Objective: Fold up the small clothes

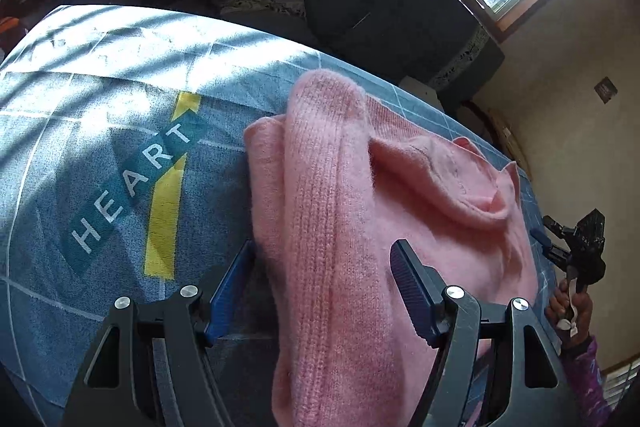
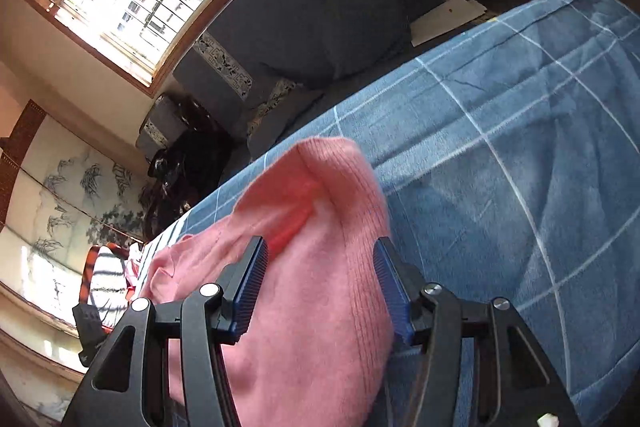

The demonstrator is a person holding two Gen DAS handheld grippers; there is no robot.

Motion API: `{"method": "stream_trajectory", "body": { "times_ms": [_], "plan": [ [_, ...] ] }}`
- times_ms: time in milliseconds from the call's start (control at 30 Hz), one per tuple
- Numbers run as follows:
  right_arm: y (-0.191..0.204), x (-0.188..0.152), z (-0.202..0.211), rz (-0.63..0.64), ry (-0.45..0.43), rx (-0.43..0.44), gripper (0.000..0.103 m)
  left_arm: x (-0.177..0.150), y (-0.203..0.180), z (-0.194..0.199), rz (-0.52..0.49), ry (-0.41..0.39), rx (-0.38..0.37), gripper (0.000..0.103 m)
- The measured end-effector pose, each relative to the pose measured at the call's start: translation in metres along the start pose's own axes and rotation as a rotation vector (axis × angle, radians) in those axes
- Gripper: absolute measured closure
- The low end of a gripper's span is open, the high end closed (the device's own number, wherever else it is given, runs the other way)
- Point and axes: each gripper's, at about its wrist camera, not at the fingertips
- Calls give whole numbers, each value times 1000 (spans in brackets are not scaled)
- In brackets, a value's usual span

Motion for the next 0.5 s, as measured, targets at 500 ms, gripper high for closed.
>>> {"method": "stream_trajectory", "body": {
  "times_ms": [500],
  "plan": [
    [38, -92, 5, 128, 67, 78, 85, -11, -6, -7, 34, -87, -93, 32]
  ]
}}
Point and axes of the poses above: each gripper's, at about its wrist camera, not at the fingertips, and z roughly against the way its jaws point, y to its left, x to its top, and after that the axes turned 9 degrees about z, right-handed
